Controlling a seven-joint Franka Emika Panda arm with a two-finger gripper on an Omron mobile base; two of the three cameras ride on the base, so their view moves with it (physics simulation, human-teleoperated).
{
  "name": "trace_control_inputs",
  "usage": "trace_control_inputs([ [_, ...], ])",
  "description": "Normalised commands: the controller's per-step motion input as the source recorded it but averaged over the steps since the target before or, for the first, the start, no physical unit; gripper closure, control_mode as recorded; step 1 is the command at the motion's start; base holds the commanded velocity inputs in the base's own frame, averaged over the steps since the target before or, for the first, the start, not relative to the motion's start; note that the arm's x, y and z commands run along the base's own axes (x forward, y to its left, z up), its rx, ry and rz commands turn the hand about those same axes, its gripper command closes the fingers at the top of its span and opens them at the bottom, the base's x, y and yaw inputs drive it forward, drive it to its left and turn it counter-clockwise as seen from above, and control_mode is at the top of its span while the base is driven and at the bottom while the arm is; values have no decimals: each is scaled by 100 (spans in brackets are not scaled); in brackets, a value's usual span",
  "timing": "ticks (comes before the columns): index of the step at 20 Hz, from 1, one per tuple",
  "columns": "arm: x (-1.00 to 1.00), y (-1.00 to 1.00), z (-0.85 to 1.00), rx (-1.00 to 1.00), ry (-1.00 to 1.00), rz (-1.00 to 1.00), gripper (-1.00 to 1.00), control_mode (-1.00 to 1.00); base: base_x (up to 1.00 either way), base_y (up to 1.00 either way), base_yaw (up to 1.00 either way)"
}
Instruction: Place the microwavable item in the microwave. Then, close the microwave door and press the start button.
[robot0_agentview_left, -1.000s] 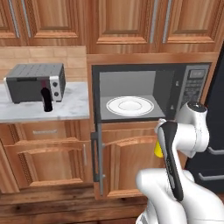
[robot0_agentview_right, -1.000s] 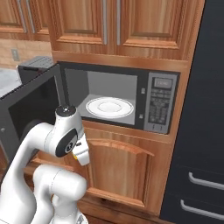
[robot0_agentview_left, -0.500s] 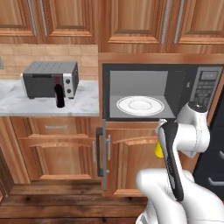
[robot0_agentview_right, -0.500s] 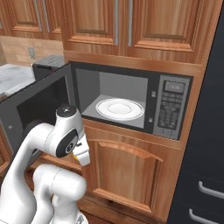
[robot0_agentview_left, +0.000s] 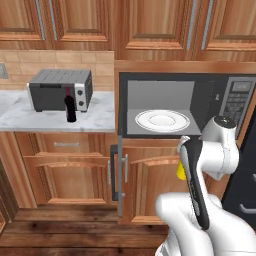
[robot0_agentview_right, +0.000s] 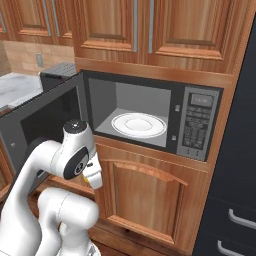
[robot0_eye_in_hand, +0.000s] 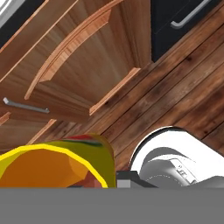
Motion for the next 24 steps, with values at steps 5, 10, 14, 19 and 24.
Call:
trace_control_inputs([
  [5, 0, 0, 0, 0, 0, 0, 100, 100, 3, -17, 1],
  [10, 48, -31, -2, 9, -3, 0, 100, -100, 0, 0, 0],
  [14, 65, -22, 0, 2, -14, 0, 100, -100, 0, 0, 0],
  [19, 53, -2, 1, 0, -14, 0, 100, -100, 0, 0, 0],
  [24, 35, -1, 14, 0, -11, -1, 100, -100, 0, 0, 0],
])
